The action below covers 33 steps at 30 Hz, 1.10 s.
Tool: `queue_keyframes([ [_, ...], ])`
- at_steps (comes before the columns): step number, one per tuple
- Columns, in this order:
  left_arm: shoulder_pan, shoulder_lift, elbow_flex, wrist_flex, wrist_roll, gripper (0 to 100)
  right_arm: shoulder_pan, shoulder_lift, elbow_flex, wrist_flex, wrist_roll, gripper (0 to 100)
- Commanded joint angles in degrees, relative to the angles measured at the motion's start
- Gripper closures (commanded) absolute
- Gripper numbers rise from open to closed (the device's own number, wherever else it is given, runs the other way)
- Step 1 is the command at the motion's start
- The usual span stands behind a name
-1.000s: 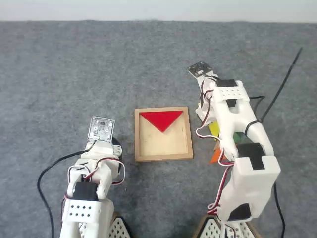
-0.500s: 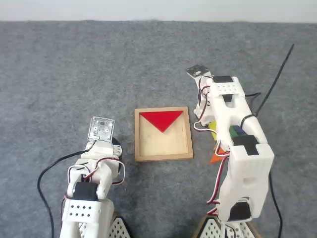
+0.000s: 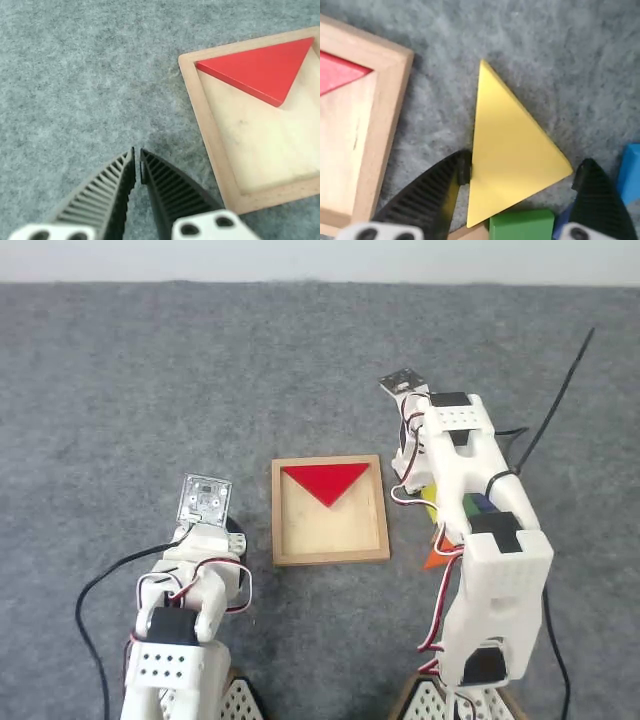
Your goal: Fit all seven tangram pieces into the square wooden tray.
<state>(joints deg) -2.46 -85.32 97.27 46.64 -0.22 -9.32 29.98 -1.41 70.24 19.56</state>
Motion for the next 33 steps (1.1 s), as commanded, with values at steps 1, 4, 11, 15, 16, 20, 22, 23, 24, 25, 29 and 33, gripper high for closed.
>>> queue_keyframes([
  [1,-0.3,-0.7,-0.5,0.1,0.4,99,0.2,0.9,-1.5,0.7,-0.7,74.4],
  [4,-0.3,-0.7,-0.5,0.1,0.4,99,0.1,0.9,-1.5,0.7,-0.7,75.6],
  [11,-0.3,-0.7,-0.5,0.1,0.4,99,0.1,0.4,-1.4,0.8,-2.6,75.7],
  [15,-0.3,-0.7,-0.5,0.1,0.4,99,0.1,-2.0,-1.3,2.8,-2.7,75.7],
  [16,-0.3,-0.7,-0.5,0.1,0.4,99,0.1,-3.2,-1.1,2.9,-2.7,75.7],
  [20,-0.3,-0.7,-0.5,0.1,0.4,99,-0.4,-8.7,2.8,2.5,-3.6,75.7],
  [22,-0.3,-0.7,-0.5,0.1,0.4,99,-0.8,-11.4,5.4,1.4,-4.0,75.7],
  [23,-0.3,-0.7,-0.5,0.1,0.4,99,-1.0,-12.8,6.7,0.8,-3.9,75.7],
  [24,-0.3,-0.7,-0.5,0.1,0.4,99,-1.3,-14.1,7.8,0.4,-4.0,75.7],
  [25,-0.3,-0.7,-0.5,0.1,0.4,99,-1.7,-15.3,9.0,0.1,-4.0,75.7],
  [29,-0.3,-0.7,-0.5,0.1,0.4,99,-3.7,-18.8,11.3,0.0,-4.0,75.4],
  [33,-0.3,-0.7,-0.5,0.1,0.4,99,-1.6,-18.6,11.2,-2.4,-5.6,71.2],
])
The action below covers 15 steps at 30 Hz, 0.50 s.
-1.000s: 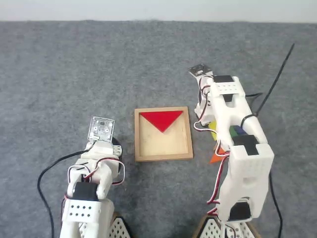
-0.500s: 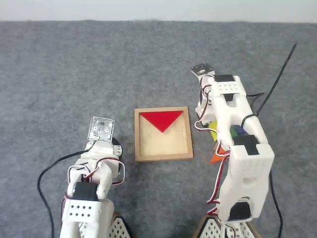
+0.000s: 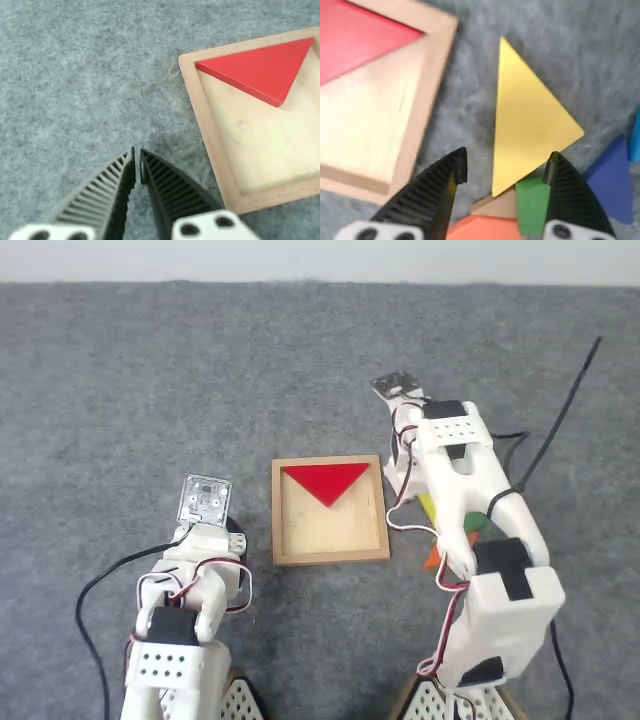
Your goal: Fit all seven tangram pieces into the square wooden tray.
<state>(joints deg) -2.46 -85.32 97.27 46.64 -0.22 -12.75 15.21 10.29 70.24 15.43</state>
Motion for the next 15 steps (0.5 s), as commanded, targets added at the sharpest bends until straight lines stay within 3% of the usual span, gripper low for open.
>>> queue_keyframes([
  [1,-0.3,-0.7,-0.5,0.1,0.4,99,2.7,-3.5,-0.5,-2.7,-0.6,68.3],
  [4,-0.3,-0.7,-0.5,0.1,0.3,99,4.4,-1.8,-1.8,-2.3,4.9,62.4],
  [15,-0.3,-0.7,-0.5,0.1,0.3,99,4.6,9.8,-9.6,-2.2,10.1,63.7],
])
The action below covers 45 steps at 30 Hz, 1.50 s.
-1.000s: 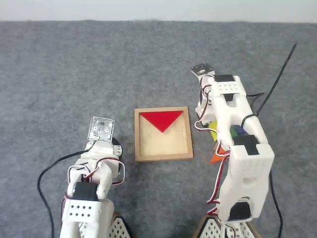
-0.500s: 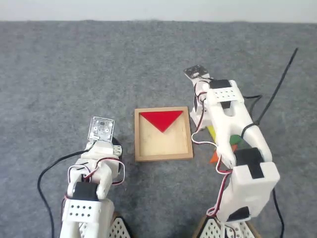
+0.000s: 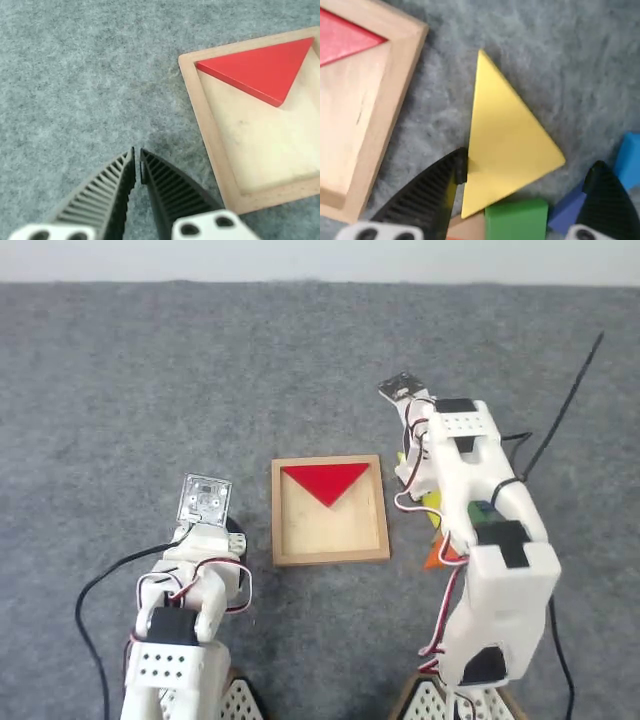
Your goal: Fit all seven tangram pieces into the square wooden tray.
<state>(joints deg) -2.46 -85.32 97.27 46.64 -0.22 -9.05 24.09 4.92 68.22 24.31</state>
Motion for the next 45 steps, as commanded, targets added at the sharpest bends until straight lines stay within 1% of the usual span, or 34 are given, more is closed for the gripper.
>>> queue_keyframes([
  [1,-0.3,-0.7,-0.5,0.1,0.3,99,0.9,1.5,-4.3,-0.3,1.3,63.8],
  [4,-0.3,-0.7,-0.5,0.1,0.3,99,0.7,2.6,-4.3,-0.5,1.3,65.1],
  [9,-0.3,-0.7,-0.5,0.1,0.3,99,0.7,4.0,-4.3,-0.9,1.3,76.9],
  [16,-0.3,-0.7,-0.5,0.1,0.3,99,0.7,3.9,-4.1,-1.3,0.8,78.3],
  [18,-0.3,-0.7,-0.5,0.1,0.3,99,0.8,3.7,-4.3,-1.0,0.6,81.9],
  [21,-0.3,-0.7,-0.5,0.1,0.3,99,0.7,1.2,-4.0,-1.0,-1.7,85.9],
  [26,-0.3,-0.7,-0.5,0.1,0.3,99,0.2,-6.6,1.2,-1.6,-2.5,85.3],
  [32,-0.3,-0.7,-0.5,0.1,0.3,99,-1.9,-15.5,9.8,-4.7,-3.9,85.5],
  [36,-0.3,-0.7,-0.5,0.1,0.3,99,-2.1,-17.8,10.9,-4.8,-4.0,84.5],
  [38,-0.3,-0.7,-0.5,0.1,0.3,99,-1.7,-17.7,10.6,-4.9,-4.0,81.3],
  [41,-0.3,-0.7,-0.5,0.1,0.3,99,-1.2,-17.4,9.4,-5.7,-3.4,72.9],
  [43,-0.3,-0.7,-0.5,0.1,0.3,99,-1.3,-15.7,6.9,-3.8,0.2,70.2],
  [45,-0.3,-0.7,-0.5,0.1,0.3,99,-1.3,-12.8,3.9,-1.1,5.3,70.1],
])
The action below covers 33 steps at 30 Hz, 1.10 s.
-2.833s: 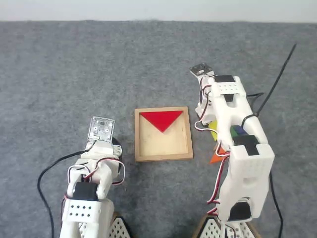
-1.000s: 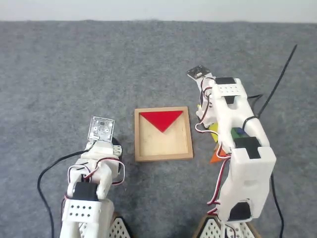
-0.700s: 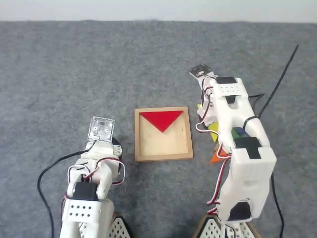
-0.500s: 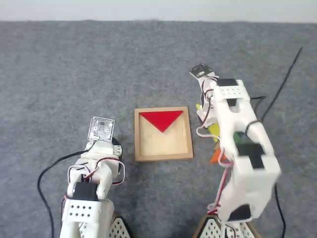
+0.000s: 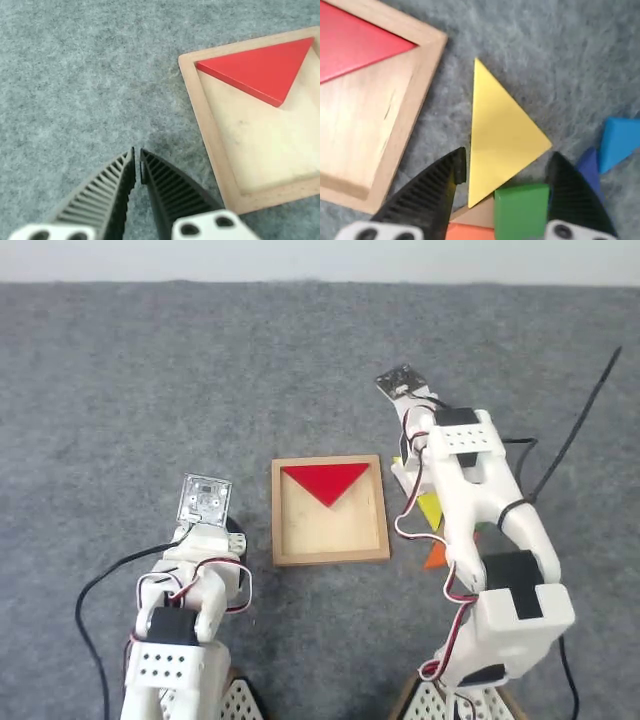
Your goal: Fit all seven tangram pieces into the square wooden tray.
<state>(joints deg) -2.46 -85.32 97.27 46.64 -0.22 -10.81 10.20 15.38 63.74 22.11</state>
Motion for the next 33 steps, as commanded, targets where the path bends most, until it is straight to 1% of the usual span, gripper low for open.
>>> queue_keyframes([
  [1,-0.3,-0.7,-0.5,0.1,0.3,99,0.5,3.0,-8.1,4.4,9.7,70.1],
  [5,-0.3,-0.7,-0.5,0.1,0.3,99,0.5,9.7,-11.9,7.1,19.0,69.9],
  [10,-0.3,-0.7,-0.5,0.1,0.3,99,0.7,14.1,-12.7,6.7,20.5,70.1],
  [17,-0.3,-0.7,-0.5,0.1,0.3,99,4.9,16.6,-14.6,6.7,19.7,70.1],
  [21,-0.3,-0.7,-0.5,0.1,0.3,99,7.4,15.5,-14.6,5.6,16.4,70.1],
  [28,-0.3,-0.7,-0.5,0.1,0.3,99,7.7,13.1,-14.4,4.8,11.6,69.8],
  [31,-0.3,-0.7,-0.5,0.1,0.3,99,8.7,13.9,-14.4,5.1,8.0,66.4],
  [33,-0.3,-0.7,-0.5,0.1,0.3,99,9.7,14.2,-14.4,5.1,7.6,63.6],
])
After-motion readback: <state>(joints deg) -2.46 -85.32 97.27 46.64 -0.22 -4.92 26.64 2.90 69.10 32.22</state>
